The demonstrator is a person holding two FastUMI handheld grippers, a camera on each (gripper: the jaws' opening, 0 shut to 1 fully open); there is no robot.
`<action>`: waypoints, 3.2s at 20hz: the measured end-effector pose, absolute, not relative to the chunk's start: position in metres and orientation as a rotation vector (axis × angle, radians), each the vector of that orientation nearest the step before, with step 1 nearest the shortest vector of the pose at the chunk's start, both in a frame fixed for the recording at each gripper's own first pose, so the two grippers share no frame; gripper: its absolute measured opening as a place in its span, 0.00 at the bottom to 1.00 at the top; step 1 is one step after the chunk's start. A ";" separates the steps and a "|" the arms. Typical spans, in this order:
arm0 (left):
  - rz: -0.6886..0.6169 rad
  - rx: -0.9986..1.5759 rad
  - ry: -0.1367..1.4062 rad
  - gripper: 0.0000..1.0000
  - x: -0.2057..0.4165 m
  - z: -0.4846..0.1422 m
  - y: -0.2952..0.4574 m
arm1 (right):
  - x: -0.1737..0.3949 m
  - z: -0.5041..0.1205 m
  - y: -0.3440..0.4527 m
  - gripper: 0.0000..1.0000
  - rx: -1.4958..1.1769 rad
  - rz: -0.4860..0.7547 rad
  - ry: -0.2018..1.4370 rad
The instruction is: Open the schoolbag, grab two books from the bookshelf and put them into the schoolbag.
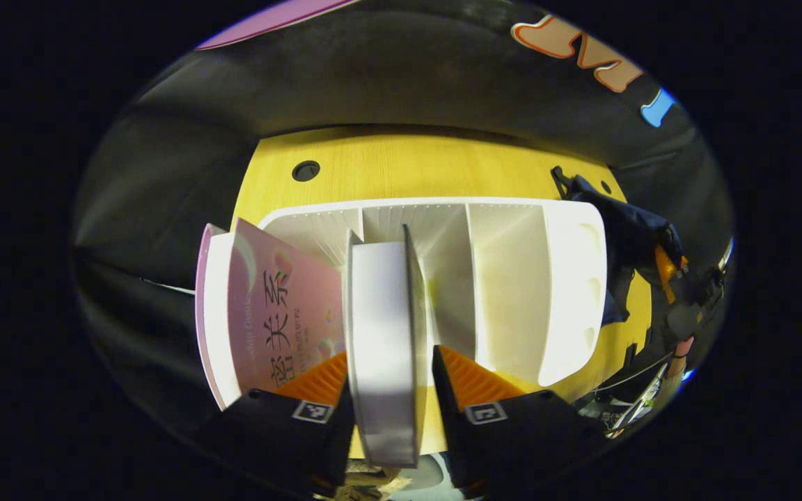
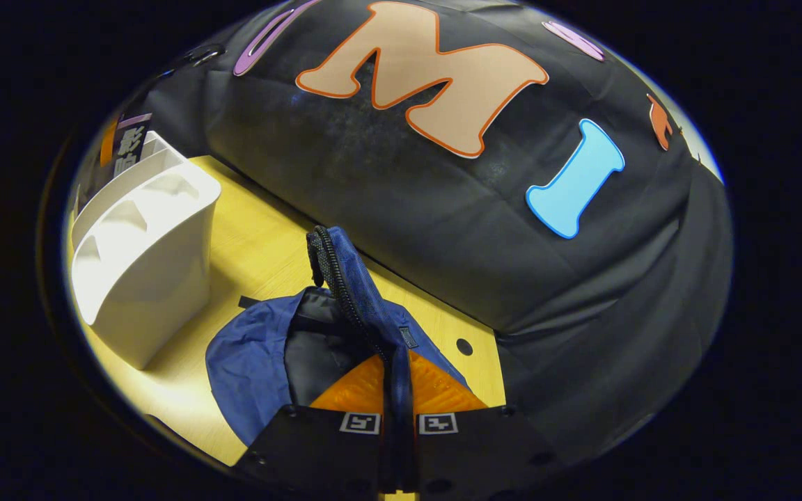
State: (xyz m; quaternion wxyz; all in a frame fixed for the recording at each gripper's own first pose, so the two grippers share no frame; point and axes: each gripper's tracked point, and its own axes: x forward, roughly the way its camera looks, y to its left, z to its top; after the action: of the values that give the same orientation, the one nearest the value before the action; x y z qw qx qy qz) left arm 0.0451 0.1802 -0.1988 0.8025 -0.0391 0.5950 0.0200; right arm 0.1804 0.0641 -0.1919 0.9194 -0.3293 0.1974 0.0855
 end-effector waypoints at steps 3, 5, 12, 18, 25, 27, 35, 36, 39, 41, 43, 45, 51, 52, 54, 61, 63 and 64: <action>0.030 -0.126 1.347 0.37 0.039 -0.198 0.175 | 0.178 -0.193 0.064 0.06 -0.681 0.181 0.408; 0.034 -0.121 1.369 0.36 0.038 -0.199 0.173 | 0.178 -0.191 0.066 0.07 -0.684 0.185 0.409; 0.103 -0.154 1.365 0.34 0.028 -0.186 0.176 | 0.177 -0.190 0.067 0.07 -0.675 0.190 0.409; 0.126 -0.116 1.301 0.33 0.011 -0.122 0.163 | 0.177 -0.189 0.067 0.08 -0.664 0.203 0.405; 0.158 -0.117 1.173 0.32 -0.012 -0.038 0.122 | 0.179 -0.184 0.060 0.08 -0.601 0.246 0.397; 0.166 -0.131 1.143 0.32 -0.017 -0.022 0.106 | 0.181 -0.181 0.055 0.06 -0.588 0.260 0.395; 0.106 -0.272 1.057 0.32 -0.013 -0.003 0.009 | 0.186 -0.180 0.039 0.06 -0.539 0.327 0.389; 0.085 -0.309 1.039 0.32 -0.008 -0.005 -0.007 | 0.184 -0.182 0.039 0.06 -0.536 0.337 0.387; 0.015 -0.433 0.978 0.32 0.013 -0.019 -0.052 | 0.184 -0.181 0.037 0.06 -0.500 0.355 0.391; -0.032 -0.492 0.943 0.32 0.027 -0.035 -0.080 | 0.185 -0.180 0.034 0.06 -0.472 0.358 0.400; -0.066 -0.558 0.919 0.32 0.040 -0.061 -0.106 | 0.186 -0.178 0.031 0.06 -0.457 0.357 0.405; -0.088 -0.624 0.912 0.33 0.051 -0.091 -0.130 | 0.186 -0.179 0.029 0.06 -0.450 0.356 0.409; -0.150 -0.796 0.848 0.32 0.081 -0.161 -0.184 | 0.183 -0.181 0.027 0.06 -0.435 0.354 0.411; -0.157 -0.805 0.836 0.32 0.085 -0.172 -0.192 | 0.183 -0.181 0.027 0.06 -0.428 0.353 0.412; -0.171 -0.838 0.813 0.32 0.094 -0.192 -0.207 | 0.183 -0.182 0.027 0.06 -0.417 0.351 0.411; -0.225 -0.799 0.730 0.32 0.136 -0.249 -0.241 | 0.183 -0.182 0.026 0.06 -0.415 0.346 0.396; -0.240 -0.823 0.689 0.32 0.148 -0.250 -0.245 | 0.183 -0.181 0.025 0.07 -0.424 0.342 0.387; -0.245 -0.837 0.672 0.32 0.152 -0.253 -0.245 | 0.182 -0.181 0.025 0.07 -0.426 0.340 0.385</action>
State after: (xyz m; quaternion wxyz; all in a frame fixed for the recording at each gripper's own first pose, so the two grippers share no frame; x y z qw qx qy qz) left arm 0.1520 -0.2454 -0.2528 0.8524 -0.3975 0.3192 -0.1165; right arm 0.1825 0.0249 -0.1814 0.9449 -0.2089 0.1891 0.1667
